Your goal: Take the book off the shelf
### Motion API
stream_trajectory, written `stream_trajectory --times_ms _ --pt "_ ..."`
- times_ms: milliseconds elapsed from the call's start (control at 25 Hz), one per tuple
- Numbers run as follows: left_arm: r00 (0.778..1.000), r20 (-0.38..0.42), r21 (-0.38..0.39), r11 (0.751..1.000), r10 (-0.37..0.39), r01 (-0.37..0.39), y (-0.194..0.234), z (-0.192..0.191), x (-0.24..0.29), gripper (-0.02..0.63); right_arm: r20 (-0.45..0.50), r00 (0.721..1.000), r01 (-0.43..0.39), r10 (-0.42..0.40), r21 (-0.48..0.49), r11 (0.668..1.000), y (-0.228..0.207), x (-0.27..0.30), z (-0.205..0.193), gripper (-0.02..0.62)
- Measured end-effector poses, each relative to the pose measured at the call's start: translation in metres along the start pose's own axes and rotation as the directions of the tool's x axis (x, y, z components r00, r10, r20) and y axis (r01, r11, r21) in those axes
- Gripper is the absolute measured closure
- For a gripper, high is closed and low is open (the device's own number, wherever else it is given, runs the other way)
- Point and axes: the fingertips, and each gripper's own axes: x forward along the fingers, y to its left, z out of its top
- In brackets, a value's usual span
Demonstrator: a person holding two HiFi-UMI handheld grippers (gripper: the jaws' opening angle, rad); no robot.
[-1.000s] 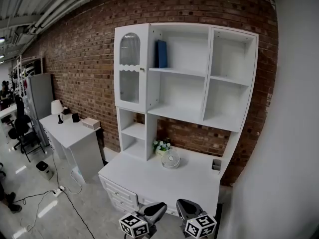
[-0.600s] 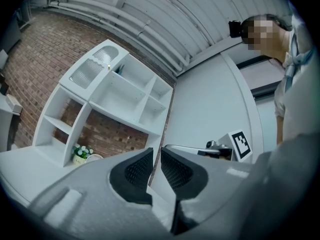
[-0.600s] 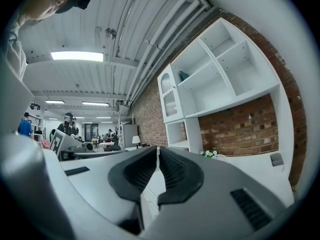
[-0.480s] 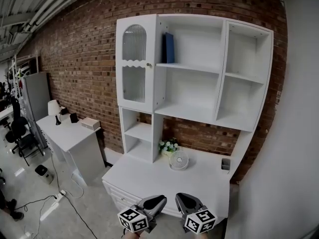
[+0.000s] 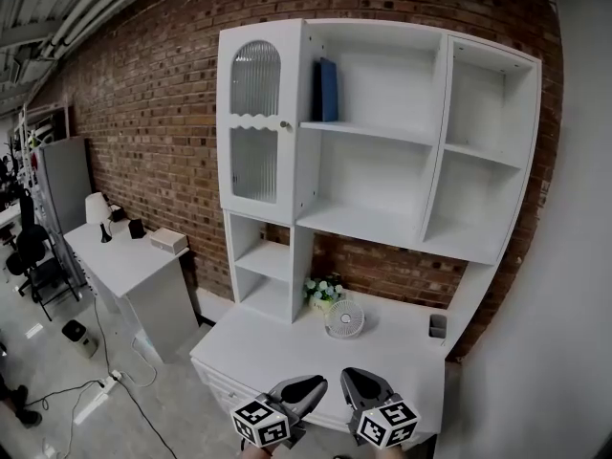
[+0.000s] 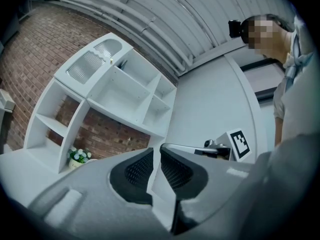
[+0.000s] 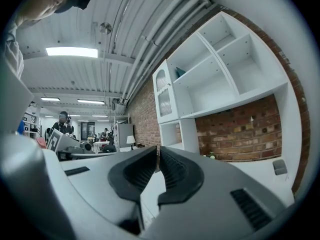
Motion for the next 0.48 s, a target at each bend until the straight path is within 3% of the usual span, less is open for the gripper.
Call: stream_trajectory --times_ms 480 --pt "0.999 -0.002 0.026 0.999 0.036 -0.036 0.074 0.014 0.1 0.557 0.002 0.999 -0.04 0.04 0.028 0.999 -0.1 0.072 0.02 0.578"
